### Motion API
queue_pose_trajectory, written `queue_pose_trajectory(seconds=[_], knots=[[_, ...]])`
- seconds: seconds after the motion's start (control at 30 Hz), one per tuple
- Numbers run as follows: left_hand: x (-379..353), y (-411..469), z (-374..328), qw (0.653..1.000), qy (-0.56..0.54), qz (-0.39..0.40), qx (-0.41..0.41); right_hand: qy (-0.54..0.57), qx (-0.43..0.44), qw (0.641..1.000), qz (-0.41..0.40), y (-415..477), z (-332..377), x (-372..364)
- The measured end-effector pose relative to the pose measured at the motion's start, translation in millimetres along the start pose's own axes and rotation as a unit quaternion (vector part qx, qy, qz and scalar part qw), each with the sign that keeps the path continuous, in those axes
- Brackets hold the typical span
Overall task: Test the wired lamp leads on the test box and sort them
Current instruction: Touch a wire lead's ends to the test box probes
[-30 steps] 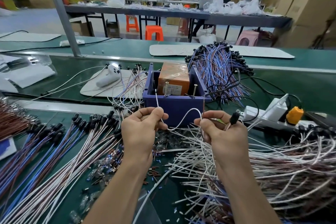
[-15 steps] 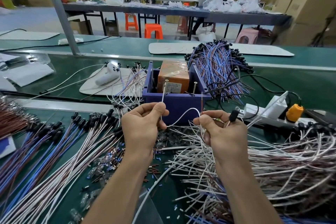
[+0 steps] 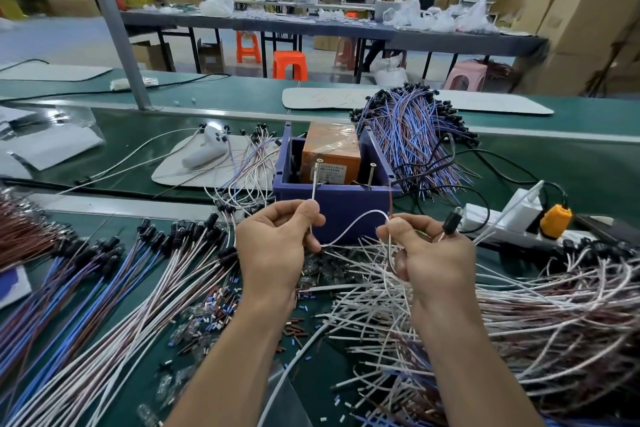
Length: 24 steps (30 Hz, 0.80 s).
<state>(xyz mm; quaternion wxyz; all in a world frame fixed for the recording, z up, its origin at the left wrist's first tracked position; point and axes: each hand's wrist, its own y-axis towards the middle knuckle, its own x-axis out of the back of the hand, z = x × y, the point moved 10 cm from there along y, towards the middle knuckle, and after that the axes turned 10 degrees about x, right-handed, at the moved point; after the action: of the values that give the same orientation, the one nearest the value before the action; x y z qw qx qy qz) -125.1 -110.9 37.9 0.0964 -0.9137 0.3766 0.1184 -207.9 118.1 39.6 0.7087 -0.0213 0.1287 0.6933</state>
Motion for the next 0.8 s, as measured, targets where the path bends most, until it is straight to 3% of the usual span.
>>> queue_pose_trajectory(seconds=[0.2, 0.4, 0.63, 0.73, 0.8], knots=[[8.9, -2.3, -4.3, 0.999, -0.032, -0.023, -0.003, 0.017, -0.005, 0.997, 0.075, -11.6, 13.6, -18.5], [-10.7, -16.5, -17.2, 0.99, 0.04, 0.131, -0.031, 0.046, 0.005, 0.989, 0.141, -25.9, 27.6, -50.3], [-33.4, -26.4, -16.8, 0.964, 0.105, 0.237, -0.053, 0.041, 0.048, 0.992, 0.108, -27.9, 39.1, -44.8], [-28.4, -22.8, -14.6, 0.968, 0.096, 0.227, -0.037, 0.053, 0.03, 0.997, 0.053, -24.1, 33.0, -30.1], [-15.3, -14.9, -11.2, 0.979, 0.024, 0.205, 0.001, 0.065, 0.006, 0.998, 0.008, -19.0, 25.6, -14.6]])
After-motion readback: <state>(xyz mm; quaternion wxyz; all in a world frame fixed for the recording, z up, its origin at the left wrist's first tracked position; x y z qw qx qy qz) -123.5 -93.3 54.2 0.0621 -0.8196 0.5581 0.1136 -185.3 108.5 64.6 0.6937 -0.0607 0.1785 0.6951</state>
